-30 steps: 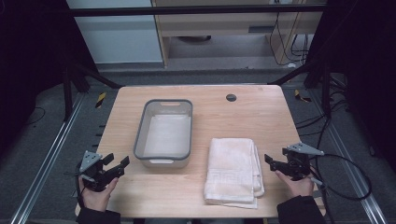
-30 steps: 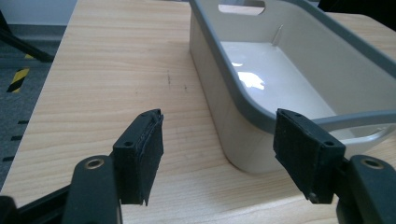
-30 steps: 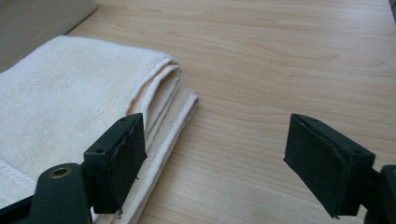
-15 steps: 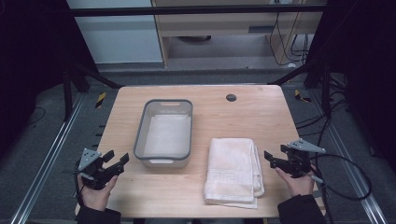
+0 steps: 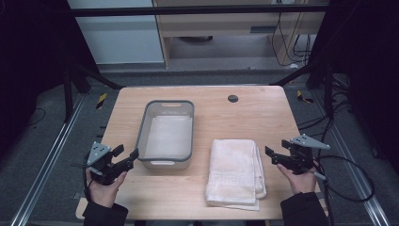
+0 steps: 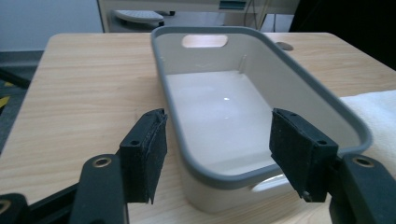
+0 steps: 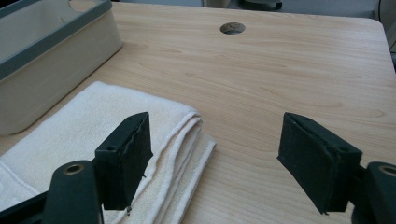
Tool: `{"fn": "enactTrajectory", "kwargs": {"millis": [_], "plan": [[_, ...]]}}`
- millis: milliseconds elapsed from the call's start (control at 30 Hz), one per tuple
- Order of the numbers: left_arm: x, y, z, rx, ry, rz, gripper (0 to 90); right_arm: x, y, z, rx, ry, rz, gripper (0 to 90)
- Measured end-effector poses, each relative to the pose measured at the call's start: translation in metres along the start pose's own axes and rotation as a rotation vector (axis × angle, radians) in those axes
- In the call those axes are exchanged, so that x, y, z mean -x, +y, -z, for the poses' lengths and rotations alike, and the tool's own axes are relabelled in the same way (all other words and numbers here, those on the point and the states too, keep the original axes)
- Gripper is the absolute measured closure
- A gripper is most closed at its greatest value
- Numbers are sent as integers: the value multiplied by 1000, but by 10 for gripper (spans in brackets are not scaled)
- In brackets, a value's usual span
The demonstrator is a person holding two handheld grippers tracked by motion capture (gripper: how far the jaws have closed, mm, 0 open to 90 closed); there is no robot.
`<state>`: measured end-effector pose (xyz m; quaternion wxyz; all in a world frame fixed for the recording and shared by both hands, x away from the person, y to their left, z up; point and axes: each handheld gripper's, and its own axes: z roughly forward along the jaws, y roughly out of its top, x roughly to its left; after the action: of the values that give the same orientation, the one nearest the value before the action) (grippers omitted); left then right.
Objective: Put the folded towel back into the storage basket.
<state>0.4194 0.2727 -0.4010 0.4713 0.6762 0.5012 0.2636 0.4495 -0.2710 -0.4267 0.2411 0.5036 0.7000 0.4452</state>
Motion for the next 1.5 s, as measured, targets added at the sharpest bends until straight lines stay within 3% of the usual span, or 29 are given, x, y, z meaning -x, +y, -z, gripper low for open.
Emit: {"fn": "enactTrajectory", "kwargs": {"millis": [333,700,933,1133,1500], "plan": [[34,15,-12,2,-58,-66,356,-5,7,-2,8,7,11,264],[67,21,-27,-17,-121,-112,353,-5,12,-3,2,14,9,279],[86,18,-37,-34,-158,-129,350,-10,20,-6,10,23,18,276],[100,12,-45,-61,-182,-151,350,-10,22,-8,23,61,-15,262],[126,0,-58,-109,-233,-183,351,-10,21,-12,1,62,-7,227]]}}
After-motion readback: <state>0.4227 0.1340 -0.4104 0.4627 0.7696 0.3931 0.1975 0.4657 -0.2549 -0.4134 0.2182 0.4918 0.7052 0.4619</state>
